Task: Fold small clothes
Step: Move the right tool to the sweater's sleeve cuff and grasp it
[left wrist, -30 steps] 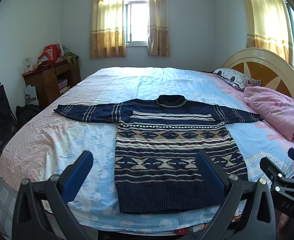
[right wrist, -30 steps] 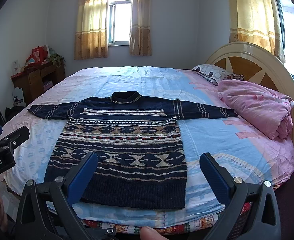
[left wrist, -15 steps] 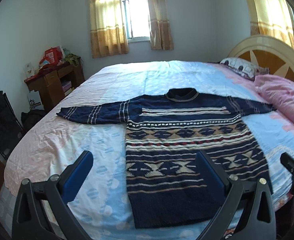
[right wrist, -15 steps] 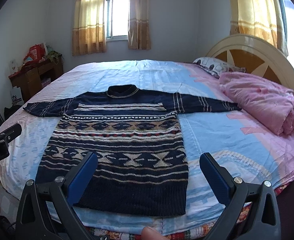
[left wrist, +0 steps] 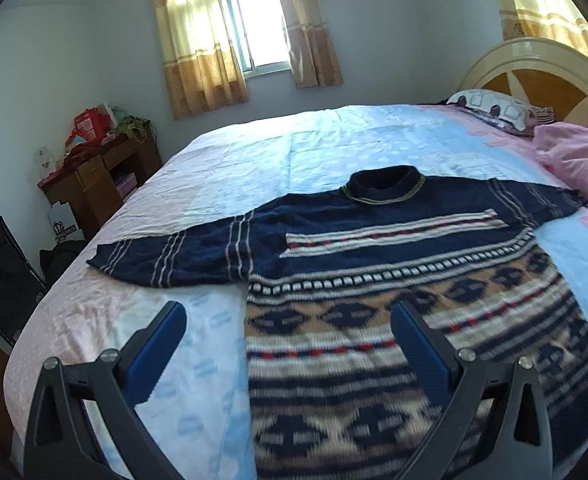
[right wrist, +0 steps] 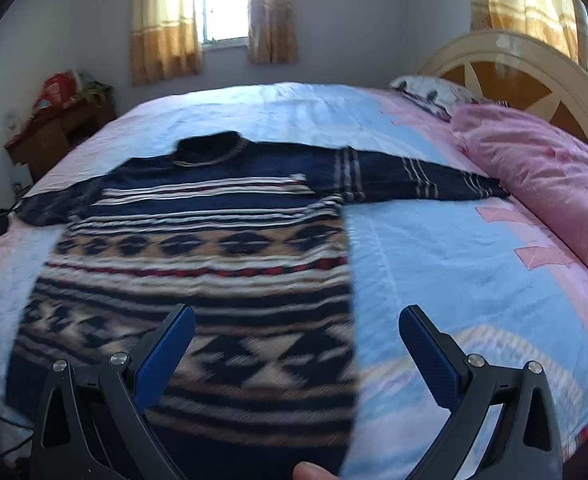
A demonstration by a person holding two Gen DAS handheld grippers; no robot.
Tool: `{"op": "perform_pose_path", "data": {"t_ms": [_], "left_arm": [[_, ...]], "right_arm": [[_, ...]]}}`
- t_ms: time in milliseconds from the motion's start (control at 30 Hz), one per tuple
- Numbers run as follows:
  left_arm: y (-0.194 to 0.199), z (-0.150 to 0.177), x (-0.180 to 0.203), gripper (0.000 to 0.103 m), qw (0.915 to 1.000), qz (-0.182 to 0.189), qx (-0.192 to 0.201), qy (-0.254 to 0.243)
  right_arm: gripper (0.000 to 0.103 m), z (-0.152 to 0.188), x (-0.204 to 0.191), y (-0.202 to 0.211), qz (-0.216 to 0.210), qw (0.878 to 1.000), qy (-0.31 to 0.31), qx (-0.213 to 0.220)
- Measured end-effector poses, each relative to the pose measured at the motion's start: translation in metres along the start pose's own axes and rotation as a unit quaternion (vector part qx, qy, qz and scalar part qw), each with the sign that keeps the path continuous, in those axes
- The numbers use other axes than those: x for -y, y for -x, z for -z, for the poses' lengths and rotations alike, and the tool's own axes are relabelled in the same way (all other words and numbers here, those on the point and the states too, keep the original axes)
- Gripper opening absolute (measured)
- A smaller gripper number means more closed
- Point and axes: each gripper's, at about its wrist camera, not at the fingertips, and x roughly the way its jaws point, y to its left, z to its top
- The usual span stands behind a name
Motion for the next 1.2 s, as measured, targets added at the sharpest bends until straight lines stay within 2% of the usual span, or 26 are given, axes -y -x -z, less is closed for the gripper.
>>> {"op": "perform_pose_path", "data": {"t_ms": [200, 267, 333, 533, 633, 733, 967, 1200], "left_arm": [[-0.045, -0.024, 0.001, 0.103, 0.9999, -0.012, -0.009, 0.003], [-0.06, -0.031, 0.004, 0.103, 0.9998, -0.016, -0.011, 0.002], [-0.076, -0.037, 0.007, 0.103, 0.9997, -0.018, -0.016, -0.001], [-0.126, -0.048, 0.01, 0.103, 0.9985, -0.036, -0.036, 0.018], [-0.151, -0.051, 0.008, 0.103, 0.9971, -0.048, -0.049, 0.033], [-0.169, -0.049, 0.006, 0.103, 0.9953, -0.05, -0.069, 0.046], [-0.191, -0.044, 0.007, 0.103, 0.9921, -0.062, -0.097, 0.05], [-0.203, -0.04, 0.012, 0.103, 0.9905, -0.061, -0.113, 0.048]], "right_arm": [[0.101, -0.033, 0.061, -0.05, 0.051, 0.998, -0.036, -0.001], [0.094, -0.043, 0.08, -0.063, 0.059, 0.997, -0.05, 0.0], [0.082, -0.054, 0.103, -0.079, 0.062, 0.996, -0.07, -0.005], [0.068, -0.081, 0.184, -0.129, 0.089, 0.985, -0.147, -0.021], [0.063, -0.096, 0.233, -0.149, 0.109, 0.975, -0.192, -0.021], [0.051, -0.109, 0.278, -0.168, 0.118, 0.964, -0.238, -0.023], [0.051, -0.132, 0.354, -0.214, 0.129, 0.942, -0.308, -0.026], [0.051, -0.145, 0.377, -0.253, 0.131, 0.934, -0.329, -0.049]]}}
